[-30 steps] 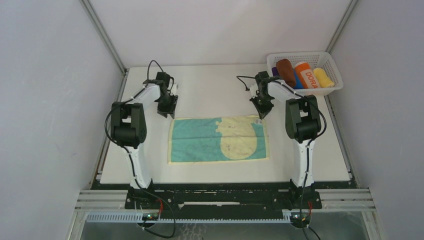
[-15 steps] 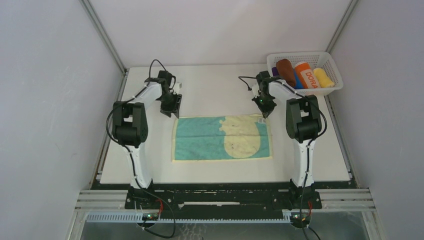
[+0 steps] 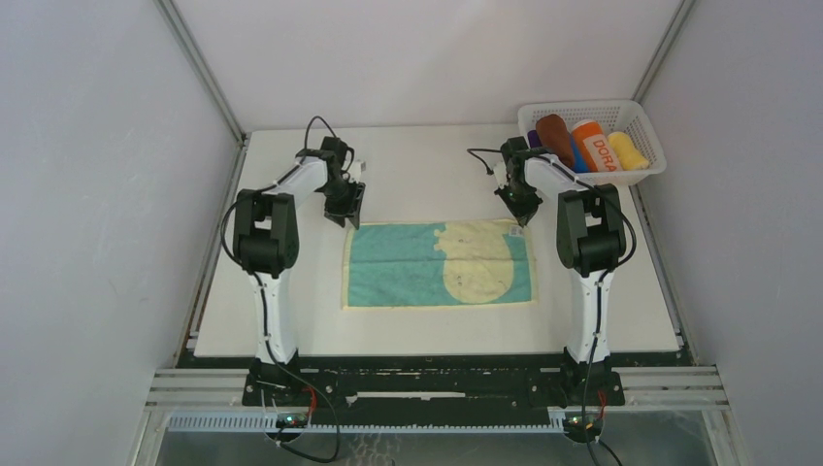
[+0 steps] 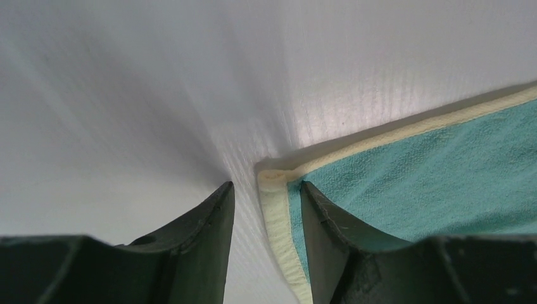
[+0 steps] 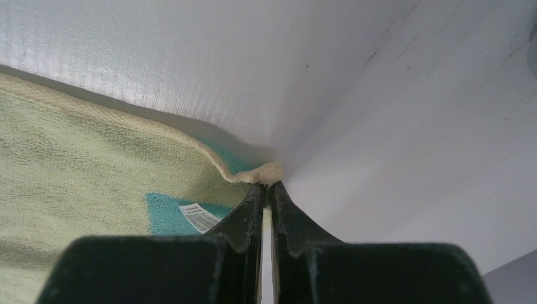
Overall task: Roll the towels
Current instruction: Fold the towel at the center of the board.
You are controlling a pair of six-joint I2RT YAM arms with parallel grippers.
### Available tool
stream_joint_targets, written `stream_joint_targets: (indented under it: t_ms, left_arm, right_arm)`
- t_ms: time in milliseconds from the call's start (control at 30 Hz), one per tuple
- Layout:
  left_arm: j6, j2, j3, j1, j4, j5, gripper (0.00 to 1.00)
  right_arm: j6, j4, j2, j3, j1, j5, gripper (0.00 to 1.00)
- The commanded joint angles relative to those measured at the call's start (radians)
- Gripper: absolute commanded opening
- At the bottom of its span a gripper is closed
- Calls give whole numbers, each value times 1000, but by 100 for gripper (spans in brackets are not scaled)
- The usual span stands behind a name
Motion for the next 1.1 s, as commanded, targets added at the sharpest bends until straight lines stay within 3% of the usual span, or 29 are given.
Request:
stream_joint_targets:
  t_ms: [0, 333, 1067]
  left_arm:
    - [-26, 33, 66, -9, 1, 10, 47]
    - [-40, 78, 114, -24, -57, -27, 39]
    - [-58, 120, 160, -51, -105, -70, 40]
  right_arm:
    - [-20, 26, -17, -13, 2, 20, 0]
    - [-16, 32, -13, -14, 2, 27, 0]
    - [-15, 52, -29, -22, 6, 37, 0]
